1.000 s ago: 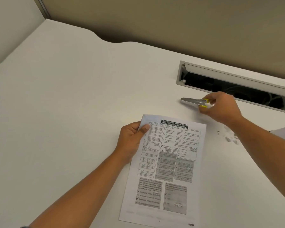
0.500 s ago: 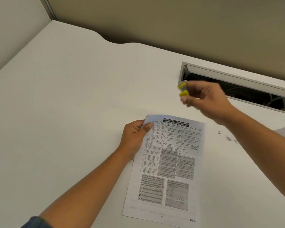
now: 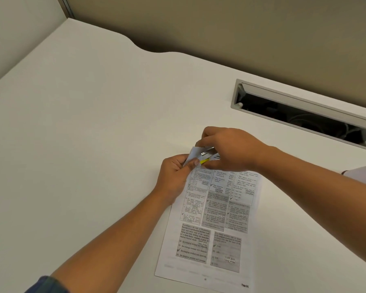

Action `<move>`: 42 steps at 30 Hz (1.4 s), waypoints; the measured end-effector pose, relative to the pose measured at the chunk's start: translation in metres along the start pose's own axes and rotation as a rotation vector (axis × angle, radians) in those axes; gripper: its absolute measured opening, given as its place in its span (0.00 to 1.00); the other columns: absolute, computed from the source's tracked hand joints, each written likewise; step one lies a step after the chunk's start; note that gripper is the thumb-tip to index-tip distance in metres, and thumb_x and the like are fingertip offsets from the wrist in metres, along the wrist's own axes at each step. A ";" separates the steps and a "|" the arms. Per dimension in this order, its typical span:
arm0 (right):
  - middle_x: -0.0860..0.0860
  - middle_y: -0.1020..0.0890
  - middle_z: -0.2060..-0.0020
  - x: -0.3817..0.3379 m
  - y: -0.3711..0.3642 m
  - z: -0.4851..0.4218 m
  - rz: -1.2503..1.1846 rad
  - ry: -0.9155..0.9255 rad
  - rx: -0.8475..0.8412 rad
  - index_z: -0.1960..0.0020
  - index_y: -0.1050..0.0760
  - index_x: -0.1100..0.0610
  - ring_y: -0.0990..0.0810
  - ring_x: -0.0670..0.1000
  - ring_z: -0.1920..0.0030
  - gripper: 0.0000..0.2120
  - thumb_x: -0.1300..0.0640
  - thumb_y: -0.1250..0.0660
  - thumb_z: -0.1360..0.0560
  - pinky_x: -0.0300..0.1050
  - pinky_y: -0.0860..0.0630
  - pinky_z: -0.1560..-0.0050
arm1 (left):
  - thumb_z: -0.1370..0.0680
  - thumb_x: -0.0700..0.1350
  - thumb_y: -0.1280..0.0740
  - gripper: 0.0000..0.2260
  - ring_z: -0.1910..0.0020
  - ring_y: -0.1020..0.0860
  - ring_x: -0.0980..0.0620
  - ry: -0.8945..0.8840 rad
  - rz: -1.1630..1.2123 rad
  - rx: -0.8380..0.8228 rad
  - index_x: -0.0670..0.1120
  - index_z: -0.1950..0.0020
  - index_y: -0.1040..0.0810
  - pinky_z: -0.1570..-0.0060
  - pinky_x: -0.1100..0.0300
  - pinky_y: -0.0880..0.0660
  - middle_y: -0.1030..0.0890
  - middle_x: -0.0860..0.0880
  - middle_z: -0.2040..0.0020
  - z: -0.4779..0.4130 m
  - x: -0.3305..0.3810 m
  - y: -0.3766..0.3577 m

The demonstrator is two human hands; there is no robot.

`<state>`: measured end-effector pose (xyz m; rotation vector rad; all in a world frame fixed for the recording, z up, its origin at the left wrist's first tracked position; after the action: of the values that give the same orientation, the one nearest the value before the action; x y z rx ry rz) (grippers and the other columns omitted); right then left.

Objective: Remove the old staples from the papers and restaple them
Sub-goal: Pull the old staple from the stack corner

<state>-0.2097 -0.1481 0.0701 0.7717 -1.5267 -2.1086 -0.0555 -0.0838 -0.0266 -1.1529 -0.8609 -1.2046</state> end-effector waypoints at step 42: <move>0.42 0.19 0.52 0.007 0.009 0.007 -0.198 -0.108 0.096 0.42 0.20 0.47 0.22 0.43 0.54 0.20 0.41 0.26 0.31 0.44 0.22 0.55 | 0.24 0.43 0.29 0.04 0.58 0.14 0.43 0.016 -0.084 0.008 0.45 0.51 0.15 0.56 0.39 0.18 0.13 0.45 0.56 0.002 -0.001 0.001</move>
<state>-0.2201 -0.1501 0.0787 0.8882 -1.6806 -2.2656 -0.0542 -0.0821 -0.0269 -1.1081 -0.9087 -1.2760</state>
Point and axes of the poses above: each hand's wrist, its own z-axis away from the middle knuckle, its own y-axis out of the back of the hand, x = y × z, the point moved 1 cm from there along -z, towards the middle knuckle
